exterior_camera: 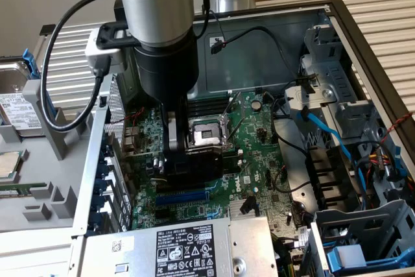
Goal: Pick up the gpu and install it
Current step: 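Insert the gpu into the slot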
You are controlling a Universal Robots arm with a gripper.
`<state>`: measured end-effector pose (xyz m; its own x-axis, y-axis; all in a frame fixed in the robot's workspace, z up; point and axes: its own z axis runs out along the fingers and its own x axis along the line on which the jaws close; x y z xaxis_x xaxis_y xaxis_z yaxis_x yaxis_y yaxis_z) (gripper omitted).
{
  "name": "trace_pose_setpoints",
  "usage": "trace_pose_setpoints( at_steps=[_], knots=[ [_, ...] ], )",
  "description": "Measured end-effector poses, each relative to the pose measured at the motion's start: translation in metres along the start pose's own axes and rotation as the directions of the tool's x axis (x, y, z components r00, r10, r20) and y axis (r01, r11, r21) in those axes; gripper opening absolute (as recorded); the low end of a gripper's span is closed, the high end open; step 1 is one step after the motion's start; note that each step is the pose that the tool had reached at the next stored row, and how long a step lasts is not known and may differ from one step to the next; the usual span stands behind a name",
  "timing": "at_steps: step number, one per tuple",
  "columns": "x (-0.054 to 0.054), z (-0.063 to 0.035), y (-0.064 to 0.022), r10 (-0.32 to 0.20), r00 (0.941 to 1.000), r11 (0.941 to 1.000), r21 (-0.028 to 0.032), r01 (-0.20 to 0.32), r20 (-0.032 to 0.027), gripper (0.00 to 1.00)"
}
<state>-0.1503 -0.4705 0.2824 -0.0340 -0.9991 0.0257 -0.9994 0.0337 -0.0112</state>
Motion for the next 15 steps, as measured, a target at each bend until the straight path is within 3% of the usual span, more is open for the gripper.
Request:
trace_pose_setpoints(
  at_steps=[15],
  knots=[
    [0.0016,0.0014,-0.0005,0.0,1.0,1.0,0.0,0.0,0.0029,0.27]
  ],
)
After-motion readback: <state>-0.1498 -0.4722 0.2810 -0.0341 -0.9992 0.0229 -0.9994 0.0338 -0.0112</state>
